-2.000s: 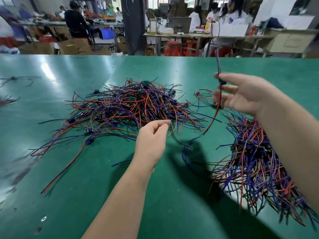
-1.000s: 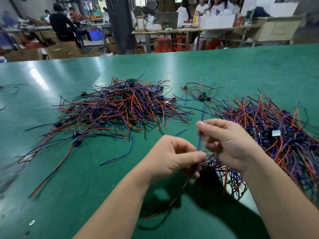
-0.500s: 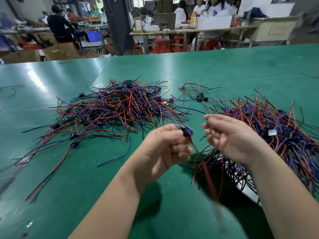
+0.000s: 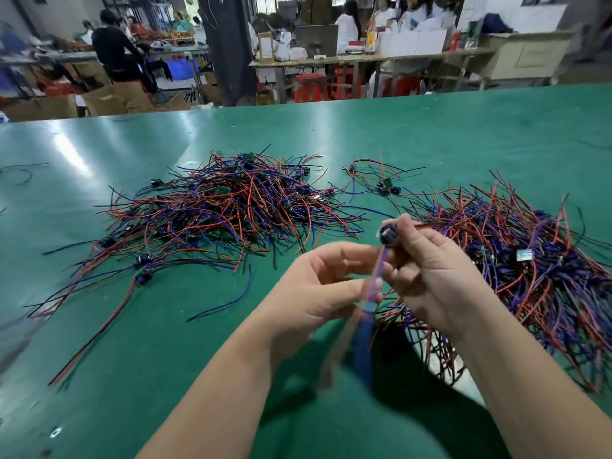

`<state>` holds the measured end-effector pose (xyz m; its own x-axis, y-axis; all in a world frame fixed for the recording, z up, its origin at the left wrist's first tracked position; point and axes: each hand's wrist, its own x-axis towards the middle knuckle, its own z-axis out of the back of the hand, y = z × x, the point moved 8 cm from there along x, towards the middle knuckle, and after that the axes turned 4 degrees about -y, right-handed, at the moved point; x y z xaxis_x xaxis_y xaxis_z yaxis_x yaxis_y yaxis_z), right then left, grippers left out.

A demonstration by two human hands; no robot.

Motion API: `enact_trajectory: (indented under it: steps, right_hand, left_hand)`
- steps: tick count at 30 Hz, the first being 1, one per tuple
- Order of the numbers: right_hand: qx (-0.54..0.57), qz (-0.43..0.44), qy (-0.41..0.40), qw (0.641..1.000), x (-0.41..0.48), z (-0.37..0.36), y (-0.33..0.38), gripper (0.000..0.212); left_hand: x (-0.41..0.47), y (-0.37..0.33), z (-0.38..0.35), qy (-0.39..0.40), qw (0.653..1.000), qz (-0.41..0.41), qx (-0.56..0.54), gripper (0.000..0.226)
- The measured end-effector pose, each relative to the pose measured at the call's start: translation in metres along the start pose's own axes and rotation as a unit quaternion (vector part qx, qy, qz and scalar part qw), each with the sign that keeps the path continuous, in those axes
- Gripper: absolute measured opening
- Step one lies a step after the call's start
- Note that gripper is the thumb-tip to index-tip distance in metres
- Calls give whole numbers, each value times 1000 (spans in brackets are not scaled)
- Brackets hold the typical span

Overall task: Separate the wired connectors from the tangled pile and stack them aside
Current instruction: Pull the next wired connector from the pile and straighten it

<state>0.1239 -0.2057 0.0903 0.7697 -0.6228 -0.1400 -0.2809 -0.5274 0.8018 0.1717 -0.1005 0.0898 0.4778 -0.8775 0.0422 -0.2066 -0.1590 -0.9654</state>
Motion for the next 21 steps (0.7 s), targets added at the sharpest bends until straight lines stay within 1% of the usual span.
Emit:
enact_trajectory:
  steps: [1, 3, 4, 6, 7, 9, 10, 12, 14, 16, 18, 21]
  right_hand:
    - [-3, -1, -3, 1000, 0, 2, 3, 18]
    - [-30, -6, 18, 999, 1, 4, 5, 16]
    - [-75, -4, 35, 997, 1, 4, 4, 17]
    - [-195, 8, 64, 979, 0, 3, -2, 18]
    - [-241, 19, 64, 968, -1, 3, -5, 22]
    - [-290, 53, 47, 954, 0, 4, -2, 28]
    - [-299, 70, 34, 951, 1, 6, 3, 28]
    - [-278, 97, -9, 956, 4, 15, 17, 24]
    - [-225, 120, -67, 965, 8, 32, 36, 21]
    - [-174, 125, -113, 970, 11, 49, 47, 21]
    - [-152, 107, -127, 974, 12, 56, 48, 21]
    - [-140, 91, -141, 976, 10, 58, 45, 19]
  left_hand:
    - [-1, 0, -1, 17, 1000, 11, 5, 24]
    - [0, 1, 2, 2, 999, 39, 6, 11]
    - [1, 3, 4, -17, 998, 54, 6, 8]
    - [2, 8, 8, -54, 996, 64, 29, 19]
    - [2, 11, 8, -66, 995, 61, 44, 18]
    - [2, 16, 8, -78, 993, 63, 58, 14]
    - [1, 19, 7, -79, 992, 70, 64, 14]
    - [0, 25, 6, -62, 989, 96, 96, 14]
    - [-4, 31, 0, -11, 983, 134, 127, 14]
    - [-10, 37, -8, 42, 973, 161, 158, 13]
    - [-13, 40, -13, 65, 966, 176, 176, 12]
    - [-14, 40, -11, 74, 959, 187, 200, 14]
